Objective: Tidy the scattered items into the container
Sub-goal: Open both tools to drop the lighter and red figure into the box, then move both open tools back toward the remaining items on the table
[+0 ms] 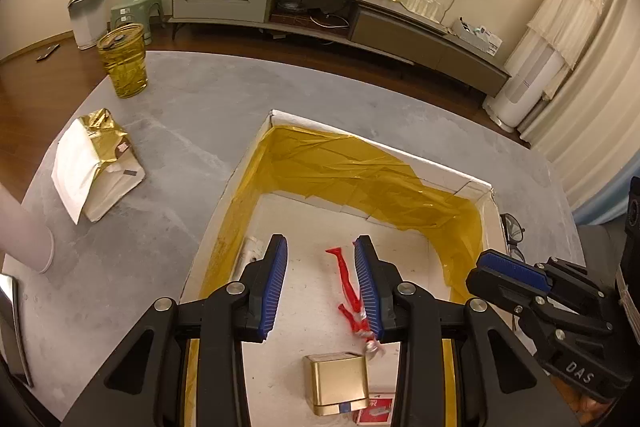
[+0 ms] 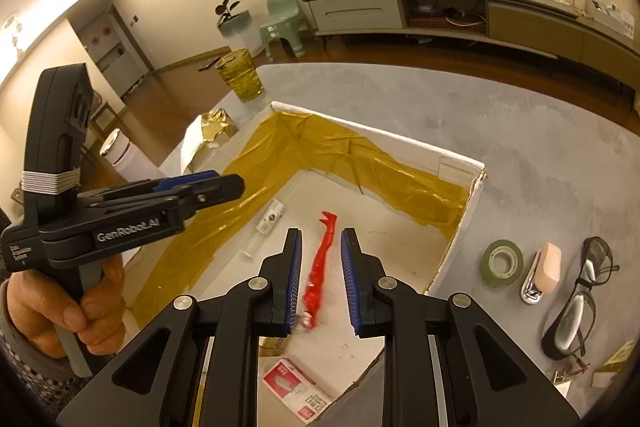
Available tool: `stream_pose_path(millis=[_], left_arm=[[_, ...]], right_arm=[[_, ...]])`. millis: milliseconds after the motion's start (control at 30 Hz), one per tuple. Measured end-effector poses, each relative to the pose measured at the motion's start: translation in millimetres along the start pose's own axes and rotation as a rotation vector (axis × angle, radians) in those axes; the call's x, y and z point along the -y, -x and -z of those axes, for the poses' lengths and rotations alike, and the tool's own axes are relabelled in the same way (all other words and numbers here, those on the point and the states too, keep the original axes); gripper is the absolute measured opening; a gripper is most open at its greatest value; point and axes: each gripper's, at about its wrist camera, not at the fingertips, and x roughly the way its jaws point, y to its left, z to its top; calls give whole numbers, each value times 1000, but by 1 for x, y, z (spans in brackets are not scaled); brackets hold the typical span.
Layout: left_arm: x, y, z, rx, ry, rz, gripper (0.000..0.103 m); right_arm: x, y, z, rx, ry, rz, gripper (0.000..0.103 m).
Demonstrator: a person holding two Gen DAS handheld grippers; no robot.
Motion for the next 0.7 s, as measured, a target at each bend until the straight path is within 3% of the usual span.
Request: stream_pose_path(millis=[200, 467, 700], left_arm=[[-3, 15, 10, 21, -68, -36, 37], [-12, 25, 47, -1, -112, -67, 37], [-20, 34, 86, -29, -81, -72, 37]], right_arm=[[1, 17, 11, 39, -3, 11, 23], [18, 44, 31, 82, -64, 59, 23], [30, 19, 38, 29, -95, 60, 25]])
